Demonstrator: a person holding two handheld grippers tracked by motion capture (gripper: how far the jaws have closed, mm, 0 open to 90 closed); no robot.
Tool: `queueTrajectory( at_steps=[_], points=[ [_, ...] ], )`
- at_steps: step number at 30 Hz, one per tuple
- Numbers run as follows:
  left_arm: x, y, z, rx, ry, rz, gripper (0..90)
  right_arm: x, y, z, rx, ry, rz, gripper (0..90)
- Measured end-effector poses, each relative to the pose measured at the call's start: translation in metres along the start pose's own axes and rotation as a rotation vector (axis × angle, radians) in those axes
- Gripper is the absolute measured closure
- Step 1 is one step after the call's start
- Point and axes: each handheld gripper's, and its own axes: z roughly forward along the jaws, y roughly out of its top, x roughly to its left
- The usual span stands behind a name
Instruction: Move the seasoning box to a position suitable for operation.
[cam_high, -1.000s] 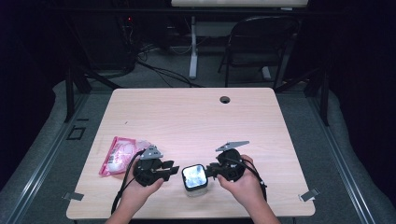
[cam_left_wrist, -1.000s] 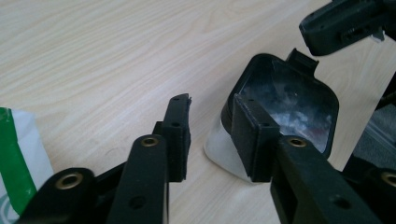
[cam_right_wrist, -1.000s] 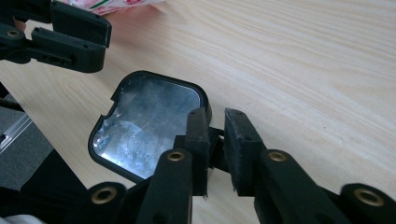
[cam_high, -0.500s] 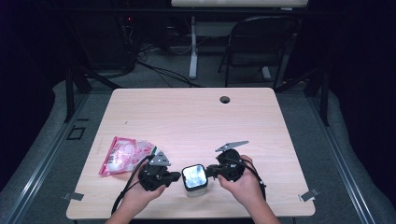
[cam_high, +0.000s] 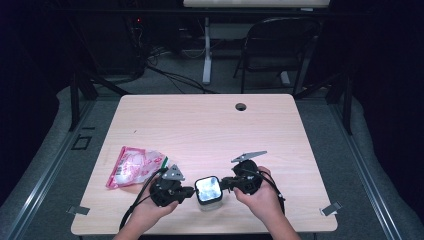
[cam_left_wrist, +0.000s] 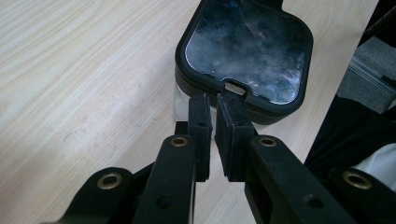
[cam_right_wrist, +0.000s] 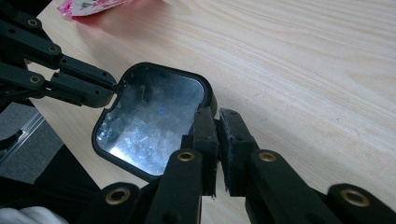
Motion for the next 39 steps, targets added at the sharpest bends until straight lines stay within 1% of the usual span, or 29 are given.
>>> queueTrajectory(
  at_steps=[3,4,5,7,10,11,14,19,21,22,23,24,25,28,29,31,32,33,38,39],
  points=[
    [0.0,-0.0001,0.0,0.002,-0.006,0.002,84.7,0.0002,-0.0002,-0.0001,0.0,-0.001,-0.001,86.5],
    [0.0,0.0002,-0.0002,0.0,-0.027,-0.002,84.7,0.0002,-0.0002,-0.0001,0.0,-0.001,-0.001,86.5],
    [-0.0006,0.0005,-0.0001,0.002,-0.037,0.0,84.9,0.0005,-0.0003,0.0,-0.002,-0.004,0.0,86.5],
    [-0.0021,0.001,0.0011,0.012,-0.015,0.007,84.9,0.0006,-0.0004,0.0,-0.002,-0.002,0.001,86.5],
    [-0.0015,0.0005,0.0013,0.003,-0.014,0.001,85.4,0.0007,-0.0005,-0.0001,-0.002,-0.003,0.003,86.5],
    [-0.0017,0.0004,0.0015,-0.003,-0.003,0.002,85.5,0.0006,-0.0006,-0.0002,-0.001,-0.001,0.0,86.5],
    [-0.0023,0.0006,0.0007,-0.012,0.005,0.001,85.6,0.0004,-0.0005,-0.0003,0.0,-0.001,0.003,86.5],
    [-0.0019,0.0012,-0.0015,-0.029,0.0,-0.009,85.1,0.0002,-0.0008,-0.0001,-0.004,0.002,0.01,86.4],
    [-0.0021,0.0014,-0.0019,-0.04,0.007,-0.011,84.9,-0.0003,-0.001,-0.0001,-0.006,0.004,0.013,86.4],
    [-0.0011,0.0018,-0.0026,-0.044,-0.006,-0.004,85.2,-0.0007,-0.0014,0.0001,-0.008,0.008,0.018,86.6],
    [-0.0011,0.0018,-0.0026,-0.044,-0.006,-0.004,86.0,-0.0007,-0.0014,0.0001,-0.008,0.008,0.018,86.6],
    [-0.0011,0.0025,-0.0024,-0.043,-0.017,-0.007,86.1,-0.0013,-0.0016,0.0004,-0.004,0.031,0.028,86.5],
    [-0.0013,0.0026,-0.0024,-0.042,-0.014,-0.005,86.2,-0.0013,-0.0017,0.0006,-0.004,0.034,0.03,86.5],
    [-0.0004,0.0024,-0.0027,-0.03,-0.013,-0.003,86.1,-0.0008,-0.002,0.0005,-0.005,0.031,0.027,86.5],
    [-0.0003,0.0021,-0.0025,-0.024,-0.001,-0.007,85.4,-0.0002,-0.0022,0.0009,-0.011,0.031,0.031,86.5],
    [0.0015,0.0013,-0.0014,0.003,0.004,-0.006,85.2,-0.0002,-0.0022,0.0005,-0.007,0.026,0.027,86.5],
    [0.0015,0.0013,-0.0014,0.003,0.004,-0.006,85.1,-0.0002,-0.0022,0.0005,-0.007,0.026,0.027,86.5],
    [0.0016,0.001,0.0005,0.015,0.004,-0.003,85.2,-0.0006,-0.0022,0.0004,-0.006,0.027,0.027,86.5],
    [0.0013,0.0007,0.0008,0.004,0.001,-0.003,86.4,-0.001,-0.0023,0.0005,-0.008,0.029,0.03,86.5],
    [0.0007,0.0006,0.0011,0.0,0.008,-0.002,86.5,-0.0011,-0.0023,0.0005,-0.008,0.029,0.031,86.5]
  ],
)
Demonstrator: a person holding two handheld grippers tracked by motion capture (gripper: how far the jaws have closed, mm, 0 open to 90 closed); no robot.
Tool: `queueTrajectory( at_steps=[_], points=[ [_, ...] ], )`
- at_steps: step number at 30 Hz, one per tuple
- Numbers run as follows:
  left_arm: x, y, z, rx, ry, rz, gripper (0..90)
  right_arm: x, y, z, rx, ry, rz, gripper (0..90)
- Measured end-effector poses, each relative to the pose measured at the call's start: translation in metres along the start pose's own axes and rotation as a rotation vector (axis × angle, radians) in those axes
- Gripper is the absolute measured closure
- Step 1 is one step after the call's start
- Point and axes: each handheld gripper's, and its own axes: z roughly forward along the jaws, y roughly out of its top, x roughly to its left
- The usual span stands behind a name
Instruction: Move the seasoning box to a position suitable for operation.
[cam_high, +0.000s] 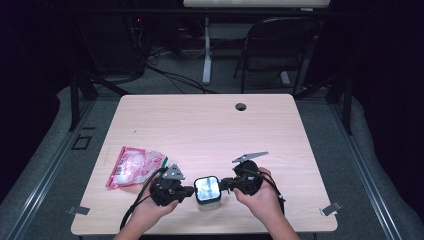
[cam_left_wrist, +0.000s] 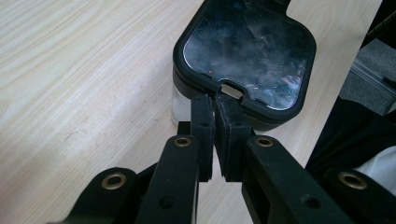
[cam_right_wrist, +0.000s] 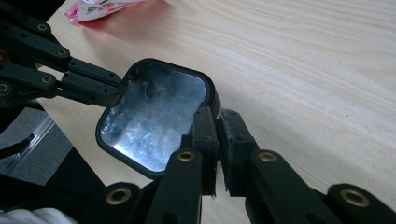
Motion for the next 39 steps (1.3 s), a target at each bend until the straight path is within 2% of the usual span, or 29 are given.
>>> queueTrajectory(
  at_steps=[8,15,21,26,27,29,30,31,38,39],
  points=[
    [-0.001,0.0,0.0,-0.012,-0.006,0.0,85.9,-0.001,0.0,0.0,0.001,0.007,0.006,86.6],
    [-0.002,0.002,-0.003,-0.052,-0.016,0.003,86.4,-0.001,-0.001,0.0,0.001,0.0,-0.001,86.6],
    [-0.003,0.004,-0.005,-0.065,-0.015,0.006,85.8,0.0,-0.001,-0.001,0.002,-0.006,-0.013,80.4],
    [-0.003,0.007,-0.006,-0.068,-0.01,0.013,82.8,0.008,-0.001,-0.003,0.013,-0.005,-0.047,76.5],
    [-0.002,0.008,-0.006,-0.068,-0.013,0.014,82.5,0.013,-0.002,-0.004,0.03,-0.002,-0.07,75.1],
    [-0.002,0.009,-0.006,-0.067,-0.011,0.013,82.3,0.015,-0.002,-0.005,0.032,-0.004,-0.075,73.9],
    [-0.002,0.01,-0.006,-0.07,-0.008,0.014,81.5,0.02,-0.003,-0.006,0.039,-0.003,-0.103,71.2],
    [-0.002,0.011,-0.007,-0.073,-0.006,0.016,80.7,0.022,-0.004,-0.007,0.042,-0.003,-0.111,70.1],
    [-0.001,0.015,-0.01,-0.092,0.0,0.012,74.3,0.033,-0.007,-0.013,0.037,-0.005,-0.141,63.9],
    [-0.001,0.017,-0.01,-0.096,-0.004,0.005,72.4,0.036,-0.008,-0.014,0.032,-0.011,-0.161,62.5]
  ],
)
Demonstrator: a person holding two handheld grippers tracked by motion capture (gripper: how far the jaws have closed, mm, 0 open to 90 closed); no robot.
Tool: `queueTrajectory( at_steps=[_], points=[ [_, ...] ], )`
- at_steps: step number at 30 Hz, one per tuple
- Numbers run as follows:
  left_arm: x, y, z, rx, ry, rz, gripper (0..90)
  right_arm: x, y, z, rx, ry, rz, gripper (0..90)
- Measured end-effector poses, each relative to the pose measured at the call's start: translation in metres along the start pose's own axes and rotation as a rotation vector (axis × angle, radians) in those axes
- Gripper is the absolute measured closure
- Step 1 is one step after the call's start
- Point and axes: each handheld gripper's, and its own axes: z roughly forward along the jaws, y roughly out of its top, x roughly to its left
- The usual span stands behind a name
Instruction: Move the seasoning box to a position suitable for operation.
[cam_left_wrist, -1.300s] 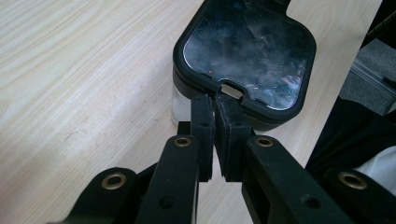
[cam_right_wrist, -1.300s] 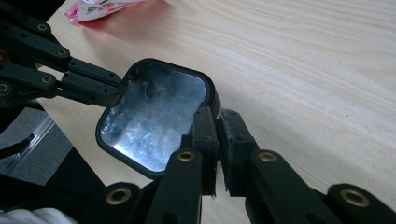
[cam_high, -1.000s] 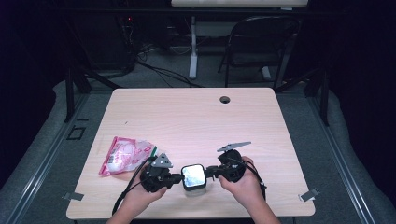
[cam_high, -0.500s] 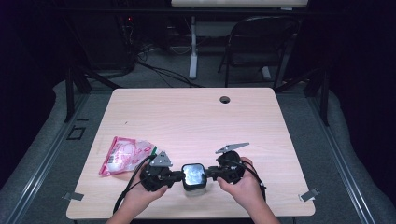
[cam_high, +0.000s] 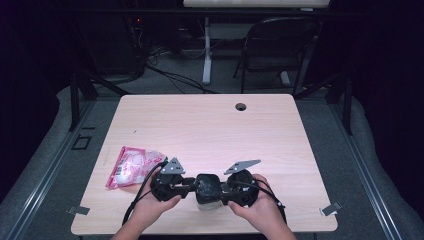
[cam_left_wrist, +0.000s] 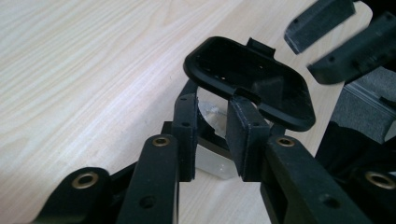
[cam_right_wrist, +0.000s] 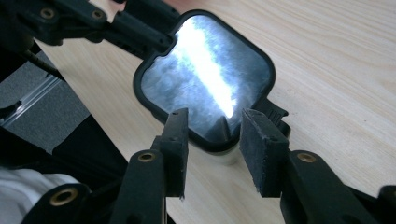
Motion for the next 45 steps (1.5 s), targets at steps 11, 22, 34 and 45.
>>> queueTrajectory(
  at_steps=[11,22,34,45],
  points=[
    [-0.001,0.006,0.001,-0.014,0.017,0.008,69.4,0.011,-0.005,0.001,-0.001,-0.014,-0.062,51.8],
    [-0.002,0.005,0.007,-0.027,0.007,0.009,66.9,0.017,-0.005,0.014,-0.026,-0.084,-0.12,43.7],
    [0.003,0.0,0.019,-0.012,0.038,-0.012,64.2,0.014,-0.004,0.013,-0.033,-0.061,-0.095,45.2],
    [0.006,-0.004,0.027,0.002,0.05,-0.004,67.9,0.012,-0.007,0.012,-0.054,-0.056,-0.088,46.4]
  ],
)
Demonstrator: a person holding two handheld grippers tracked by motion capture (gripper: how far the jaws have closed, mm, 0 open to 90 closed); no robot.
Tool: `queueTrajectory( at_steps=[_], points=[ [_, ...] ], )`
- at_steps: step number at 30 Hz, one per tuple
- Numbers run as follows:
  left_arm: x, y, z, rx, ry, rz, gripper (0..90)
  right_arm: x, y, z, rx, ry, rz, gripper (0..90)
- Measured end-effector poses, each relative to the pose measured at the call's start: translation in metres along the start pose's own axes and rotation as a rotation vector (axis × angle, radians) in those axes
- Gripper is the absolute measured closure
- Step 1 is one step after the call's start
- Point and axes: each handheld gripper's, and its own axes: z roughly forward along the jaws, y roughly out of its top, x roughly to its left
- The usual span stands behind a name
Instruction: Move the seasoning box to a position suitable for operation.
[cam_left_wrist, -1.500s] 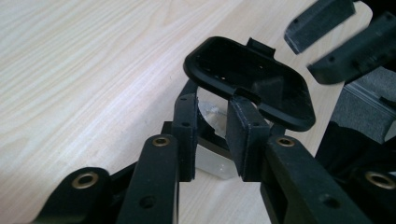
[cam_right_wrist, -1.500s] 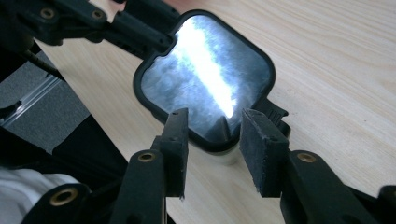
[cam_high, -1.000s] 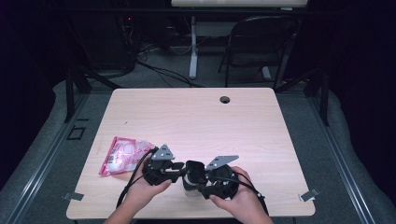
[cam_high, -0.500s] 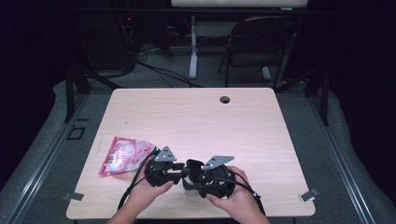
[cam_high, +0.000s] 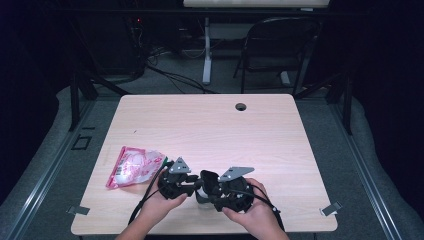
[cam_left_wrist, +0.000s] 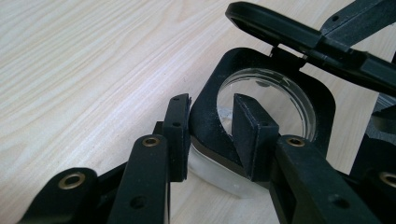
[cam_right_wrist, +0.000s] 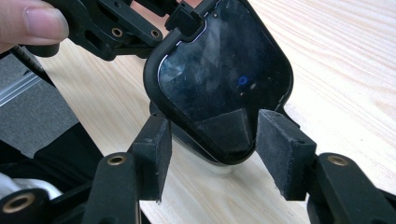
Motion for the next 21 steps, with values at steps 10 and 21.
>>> queueTrajectory(
  at_steps=[10,21],
  points=[
    [0.0,0.002,0.001,0.012,0.007,0.02,68.1,-0.009,-0.003,-0.012,-0.016,-0.005,0.034,47.5],
    [-0.001,0.007,0.006,0.039,0.013,0.047,68.6,-0.03,-0.015,-0.035,-0.015,-0.033,0.101,53.9]
  ],
)
